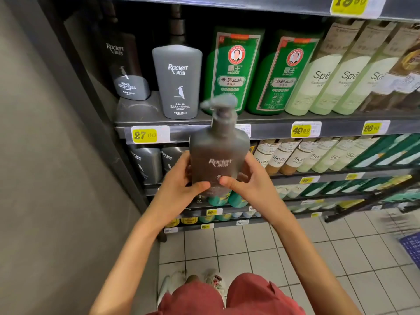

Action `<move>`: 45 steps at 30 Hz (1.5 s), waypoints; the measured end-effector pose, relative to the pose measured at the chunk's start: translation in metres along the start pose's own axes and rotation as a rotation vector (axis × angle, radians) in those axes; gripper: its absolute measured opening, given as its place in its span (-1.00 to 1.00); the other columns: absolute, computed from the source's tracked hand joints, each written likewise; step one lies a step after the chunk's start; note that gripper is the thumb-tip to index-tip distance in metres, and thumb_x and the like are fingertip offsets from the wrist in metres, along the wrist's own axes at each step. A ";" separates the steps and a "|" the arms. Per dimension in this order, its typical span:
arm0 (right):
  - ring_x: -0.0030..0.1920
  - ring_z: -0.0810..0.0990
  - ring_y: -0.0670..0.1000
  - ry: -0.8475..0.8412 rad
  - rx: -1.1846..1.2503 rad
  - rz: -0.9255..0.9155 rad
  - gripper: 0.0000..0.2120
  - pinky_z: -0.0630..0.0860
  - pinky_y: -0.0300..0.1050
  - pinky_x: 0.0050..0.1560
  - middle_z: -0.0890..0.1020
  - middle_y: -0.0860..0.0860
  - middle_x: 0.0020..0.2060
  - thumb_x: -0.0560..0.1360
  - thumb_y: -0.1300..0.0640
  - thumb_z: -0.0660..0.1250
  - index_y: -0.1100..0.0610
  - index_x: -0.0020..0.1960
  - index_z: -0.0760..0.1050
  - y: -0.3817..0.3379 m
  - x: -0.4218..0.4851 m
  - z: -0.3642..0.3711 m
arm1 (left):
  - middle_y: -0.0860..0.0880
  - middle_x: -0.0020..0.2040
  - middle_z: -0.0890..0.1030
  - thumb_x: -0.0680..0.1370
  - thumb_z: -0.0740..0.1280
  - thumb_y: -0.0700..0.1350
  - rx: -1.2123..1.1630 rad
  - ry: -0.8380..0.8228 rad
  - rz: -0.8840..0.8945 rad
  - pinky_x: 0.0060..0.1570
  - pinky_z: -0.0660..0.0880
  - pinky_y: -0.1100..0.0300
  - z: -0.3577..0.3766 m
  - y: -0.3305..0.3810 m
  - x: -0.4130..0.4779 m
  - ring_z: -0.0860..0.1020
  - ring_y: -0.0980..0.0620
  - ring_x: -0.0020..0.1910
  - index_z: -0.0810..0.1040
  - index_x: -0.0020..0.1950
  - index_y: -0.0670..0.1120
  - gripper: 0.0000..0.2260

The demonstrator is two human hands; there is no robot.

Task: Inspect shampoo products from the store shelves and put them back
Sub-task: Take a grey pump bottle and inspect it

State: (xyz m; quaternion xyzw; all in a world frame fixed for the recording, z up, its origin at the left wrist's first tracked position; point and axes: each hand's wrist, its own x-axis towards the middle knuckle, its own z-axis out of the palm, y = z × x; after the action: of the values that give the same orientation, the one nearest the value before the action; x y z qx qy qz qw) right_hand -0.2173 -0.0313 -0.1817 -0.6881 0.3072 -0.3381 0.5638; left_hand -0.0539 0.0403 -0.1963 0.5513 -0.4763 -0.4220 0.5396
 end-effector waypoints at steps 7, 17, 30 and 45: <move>-0.03 0.68 0.09 -0.104 0.225 0.548 -0.47 0.62 -0.09 -0.07 0.71 0.10 -0.09 0.21 -0.19 0.43 0.17 0.00 0.61 -0.025 -0.001 0.004 | -0.07 -0.13 0.70 0.33 0.33 0.12 -0.129 -0.224 -0.347 -0.38 0.53 0.32 -0.009 0.041 -0.004 0.65 0.09 -0.25 0.59 0.04 -0.17 -0.56; 0.23 0.51 -0.17 -0.219 0.195 0.121 -0.51 0.49 -0.29 0.11 0.55 -0.19 0.19 0.50 0.08 0.36 -0.18 0.33 0.24 -0.022 -0.004 0.027 | 0.00 0.04 0.64 0.43 0.32 -0.44 -0.021 -0.071 -0.157 -0.14 0.53 0.37 -0.033 0.044 -0.024 0.63 0.15 -0.04 0.45 0.23 -0.10 -0.56; -0.07 0.58 -0.20 0.114 0.048 -0.032 -0.71 0.52 -0.30 0.00 0.60 -0.03 -0.01 0.47 0.23 0.40 0.12 0.15 0.43 -0.050 0.085 0.113 | 0.08 0.06 0.61 0.56 0.20 -0.31 0.207 0.603 0.153 0.04 0.50 0.26 -0.080 0.050 0.018 0.58 0.15 0.02 0.45 0.29 -0.09 -0.68; 0.07 0.54 0.01 0.408 -0.060 -0.057 -0.65 0.51 -0.02 0.15 0.52 0.06 0.07 0.45 0.22 0.43 0.20 0.19 0.45 -0.050 0.132 0.145 | -0.13 0.31 0.46 0.54 0.06 -0.40 0.183 0.770 0.220 0.27 0.40 -0.01 -0.087 0.046 0.081 0.44 -0.06 0.27 0.26 0.44 -0.16 -0.53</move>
State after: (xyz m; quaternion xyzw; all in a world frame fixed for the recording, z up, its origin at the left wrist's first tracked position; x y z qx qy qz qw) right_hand -0.0208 -0.0462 -0.1362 -0.6302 0.4054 -0.4771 0.4593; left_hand 0.0436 -0.0207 -0.1414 0.6603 -0.3312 -0.0805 0.6692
